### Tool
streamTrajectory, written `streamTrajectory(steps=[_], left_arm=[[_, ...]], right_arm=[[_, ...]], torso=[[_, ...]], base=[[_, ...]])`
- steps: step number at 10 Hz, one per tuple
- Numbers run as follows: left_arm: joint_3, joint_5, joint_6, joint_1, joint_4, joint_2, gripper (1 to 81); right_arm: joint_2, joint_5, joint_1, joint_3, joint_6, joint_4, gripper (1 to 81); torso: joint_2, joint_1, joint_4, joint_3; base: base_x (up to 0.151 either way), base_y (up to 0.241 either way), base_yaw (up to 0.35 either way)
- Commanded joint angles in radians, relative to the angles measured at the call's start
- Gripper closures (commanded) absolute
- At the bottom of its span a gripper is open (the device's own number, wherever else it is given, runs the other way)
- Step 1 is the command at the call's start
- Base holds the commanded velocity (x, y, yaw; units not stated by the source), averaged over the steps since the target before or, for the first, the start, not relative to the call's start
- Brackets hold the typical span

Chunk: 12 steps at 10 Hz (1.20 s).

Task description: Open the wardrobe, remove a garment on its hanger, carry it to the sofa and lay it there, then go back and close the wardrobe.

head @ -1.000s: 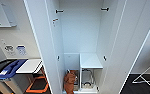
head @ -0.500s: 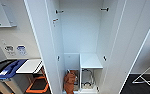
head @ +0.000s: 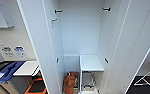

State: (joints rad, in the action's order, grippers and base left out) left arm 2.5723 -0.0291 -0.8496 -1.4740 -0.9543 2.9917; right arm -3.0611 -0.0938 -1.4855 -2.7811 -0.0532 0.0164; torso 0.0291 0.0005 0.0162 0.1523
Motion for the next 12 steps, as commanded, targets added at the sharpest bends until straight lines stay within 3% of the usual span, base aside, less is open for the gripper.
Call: streamTrajectory(steps=[1, 9, 12], left_arm=[[-0.006, -0.043, 0.003, 0.028, -0.008, -0.002, 1.0], [-0.006, -0.043, 0.003, 0.028, -0.009, 0.001, 1.0], [-0.006, -0.043, 0.003, 0.027, -0.006, 0.001, 1.0]], right_arm=[[-0.003, 0.055, 0.038, 0.005, 0.001, -0.004, 1.0], [-0.003, 0.052, 0.038, 0.006, 0.001, -0.001, 1.0], [-0.003, 0.052, 0.038, 0.006, 0.003, -0.001, 1.0]], torso=[[0.000, 0.000, 0.000, 0.000], [0.000, 0.001, 0.000, 0.000], [-0.001, 0.002, 0.000, 0.000]], base=[[0.123, 0.000, 0.000], [0.117, 0.000, 0.000], [0.000, 0.000, 0.000]])
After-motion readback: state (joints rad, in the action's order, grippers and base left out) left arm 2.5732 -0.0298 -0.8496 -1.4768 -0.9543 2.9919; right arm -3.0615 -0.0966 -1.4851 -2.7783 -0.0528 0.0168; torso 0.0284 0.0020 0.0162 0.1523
